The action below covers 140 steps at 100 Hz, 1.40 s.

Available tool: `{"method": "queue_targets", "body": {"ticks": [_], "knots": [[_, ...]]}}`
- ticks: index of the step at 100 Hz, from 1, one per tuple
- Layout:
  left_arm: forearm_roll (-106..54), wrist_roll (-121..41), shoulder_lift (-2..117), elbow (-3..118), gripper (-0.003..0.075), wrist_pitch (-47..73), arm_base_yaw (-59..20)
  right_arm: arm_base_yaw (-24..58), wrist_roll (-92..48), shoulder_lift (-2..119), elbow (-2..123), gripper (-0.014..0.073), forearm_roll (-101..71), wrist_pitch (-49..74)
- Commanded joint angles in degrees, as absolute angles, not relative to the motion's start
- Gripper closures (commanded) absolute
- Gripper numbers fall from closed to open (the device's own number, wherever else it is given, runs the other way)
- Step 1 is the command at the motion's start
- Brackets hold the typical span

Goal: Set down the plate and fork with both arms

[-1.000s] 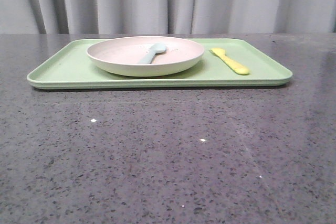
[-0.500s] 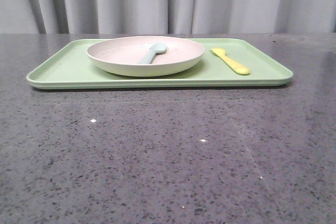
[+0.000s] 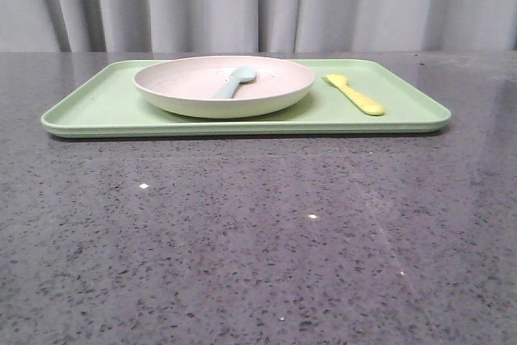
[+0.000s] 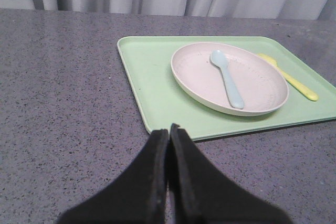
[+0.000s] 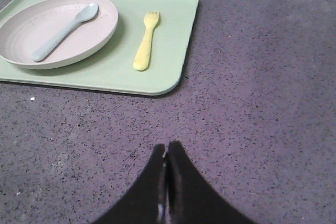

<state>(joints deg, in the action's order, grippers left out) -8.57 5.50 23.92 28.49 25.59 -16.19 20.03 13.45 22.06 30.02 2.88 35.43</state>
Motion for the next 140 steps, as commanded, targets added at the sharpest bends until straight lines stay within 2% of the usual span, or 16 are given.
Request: {"method": "queue_targets", "body": {"ticks": [1,25,69,99,104,140], "knots": [[-8.77,5.72,24.14,30.06,0.0741,21.15,-16.65,19.95,12.90,22.40,31.31,0.0662,3.62,30.90],[-4.60,5.72,20.97,27.84,0.0741,20.17,-13.53,19.95,12.90,22.40,31.31,0.0662,3.62,30.90],[-2.28,5.62,7.94,6.90,0.0741,4.46,-3.41,19.95,12.90,22.40,31.31,0.0662,3.62,30.90],[-2.28,5.62,-0.64,-0.84,0.0741,2.42,0.89,19.95,12.90,22.40,31.31,0.0662,3.62,30.90],[-2.19,5.62,-2.31,-0.71,0.0741,6.18,1.14,19.95,12.90,22.40,31.31,0.0662,3.62,30.90],[-2.19,5.62,-2.03,-0.71,0.0741,7.19,1.14,19.95,12.90,22.40,31.31,0.0662,3.62,30.85]]}}
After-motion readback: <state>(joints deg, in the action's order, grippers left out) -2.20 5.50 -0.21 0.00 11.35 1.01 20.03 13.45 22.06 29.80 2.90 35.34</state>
